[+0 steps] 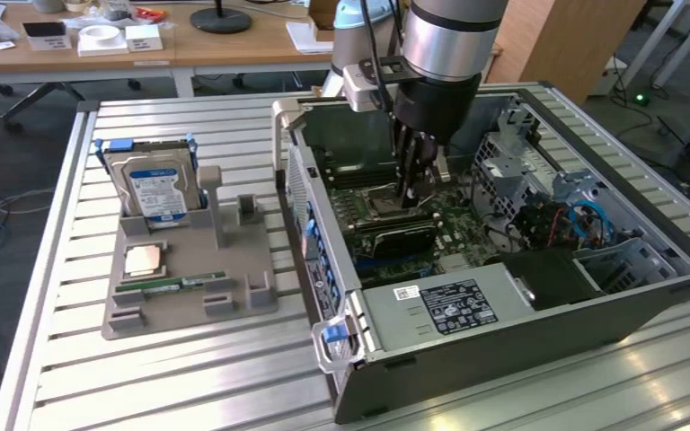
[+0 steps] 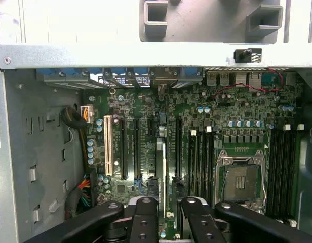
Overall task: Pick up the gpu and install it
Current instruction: 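Press down on the gpu until it lock into place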
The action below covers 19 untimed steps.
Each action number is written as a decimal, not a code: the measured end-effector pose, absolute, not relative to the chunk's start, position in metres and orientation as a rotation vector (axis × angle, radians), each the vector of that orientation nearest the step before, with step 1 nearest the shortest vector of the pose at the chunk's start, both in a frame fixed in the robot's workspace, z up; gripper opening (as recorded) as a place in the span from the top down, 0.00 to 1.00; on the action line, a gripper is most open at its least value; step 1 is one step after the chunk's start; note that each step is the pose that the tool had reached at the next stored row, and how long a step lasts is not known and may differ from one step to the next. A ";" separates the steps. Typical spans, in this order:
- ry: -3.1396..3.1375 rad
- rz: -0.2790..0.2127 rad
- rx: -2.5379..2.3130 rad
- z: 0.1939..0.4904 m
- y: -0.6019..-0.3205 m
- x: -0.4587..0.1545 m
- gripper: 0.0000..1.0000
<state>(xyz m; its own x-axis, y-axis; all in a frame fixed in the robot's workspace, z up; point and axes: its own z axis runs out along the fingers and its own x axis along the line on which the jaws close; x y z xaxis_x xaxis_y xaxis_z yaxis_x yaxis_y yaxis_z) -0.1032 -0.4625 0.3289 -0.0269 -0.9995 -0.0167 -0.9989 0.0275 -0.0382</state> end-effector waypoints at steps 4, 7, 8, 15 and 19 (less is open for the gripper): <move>2.224 -0.024 -2.164 0.329 -0.462 -0.103 0.76; 2.224 -0.024 -2.164 0.329 -0.462 -0.103 0.89; 2.224 -0.024 -2.164 0.329 -0.462 -0.103 0.89; 2.225 -0.026 -2.165 0.328 -0.462 -0.103 0.89; 2.224 -0.026 -2.165 0.326 -0.462 -0.103 0.89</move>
